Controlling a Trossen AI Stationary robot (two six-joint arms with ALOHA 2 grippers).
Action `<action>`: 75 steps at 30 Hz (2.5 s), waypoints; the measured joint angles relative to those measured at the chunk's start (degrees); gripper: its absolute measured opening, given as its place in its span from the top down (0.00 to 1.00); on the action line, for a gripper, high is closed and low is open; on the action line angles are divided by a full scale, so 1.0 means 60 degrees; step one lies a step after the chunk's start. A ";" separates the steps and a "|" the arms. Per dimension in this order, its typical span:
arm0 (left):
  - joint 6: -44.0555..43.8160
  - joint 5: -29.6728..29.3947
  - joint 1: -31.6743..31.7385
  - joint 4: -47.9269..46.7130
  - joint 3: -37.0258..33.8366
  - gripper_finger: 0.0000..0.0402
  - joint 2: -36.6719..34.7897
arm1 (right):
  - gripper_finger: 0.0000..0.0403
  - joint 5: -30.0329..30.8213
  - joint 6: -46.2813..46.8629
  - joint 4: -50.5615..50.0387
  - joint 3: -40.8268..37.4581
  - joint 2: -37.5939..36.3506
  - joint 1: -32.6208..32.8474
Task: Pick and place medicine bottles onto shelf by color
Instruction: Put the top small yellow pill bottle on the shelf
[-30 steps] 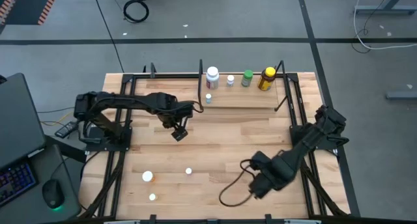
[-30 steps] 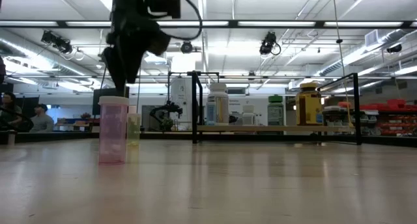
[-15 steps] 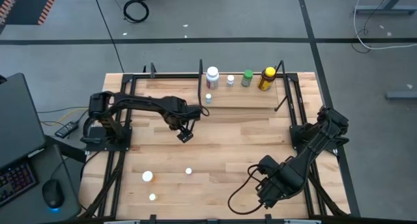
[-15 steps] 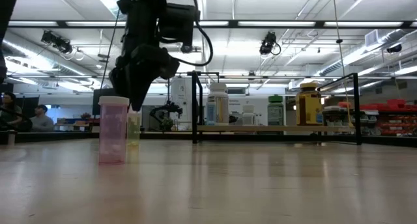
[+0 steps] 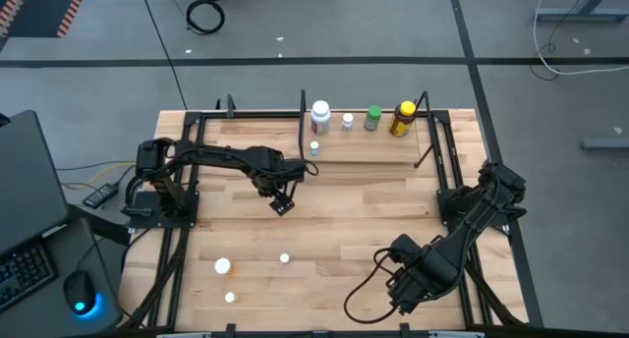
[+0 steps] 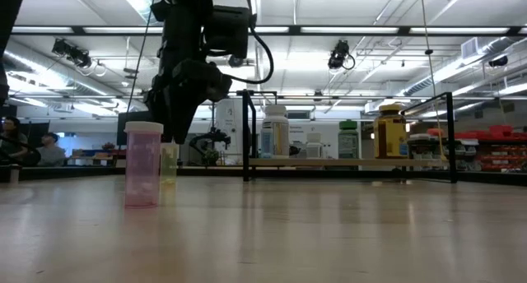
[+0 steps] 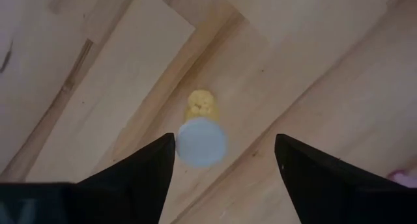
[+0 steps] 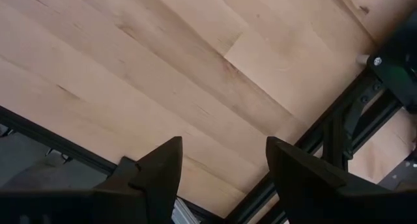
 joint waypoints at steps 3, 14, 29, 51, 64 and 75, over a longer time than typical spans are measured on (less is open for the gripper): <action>0.0130 -0.0018 0.0023 -0.0099 0.0000 0.35 0.0000 | 0.43 0.0000 -0.0007 0.0000 0.0000 0.0000 0.0000; 0.0404 -0.0013 0.0132 -0.0229 0.0000 0.39 0.0000 | 0.43 0.0000 -0.0011 0.0000 0.0000 0.0000 0.0000; 0.0581 0.0058 0.0106 -0.0698 -0.0007 0.44 0.0534 | 0.43 0.0004 0.0015 -0.0007 0.0000 0.0000 0.0000; 0.1008 0.0064 0.0085 -0.0174 -0.0007 0.47 0.0597 | 0.43 -0.0004 0.0197 -0.0015 0.0000 0.0003 0.0000; 0.1105 0.0061 0.0085 -0.0062 -0.0007 0.54 0.0597 | 0.43 -0.0004 0.0197 -0.0018 0.0000 0.0001 0.0000; 0.1409 0.0061 0.0085 -0.0076 -0.0007 0.67 0.0597 | 0.43 -0.0004 0.0197 -0.0018 0.0000 0.0000 0.0000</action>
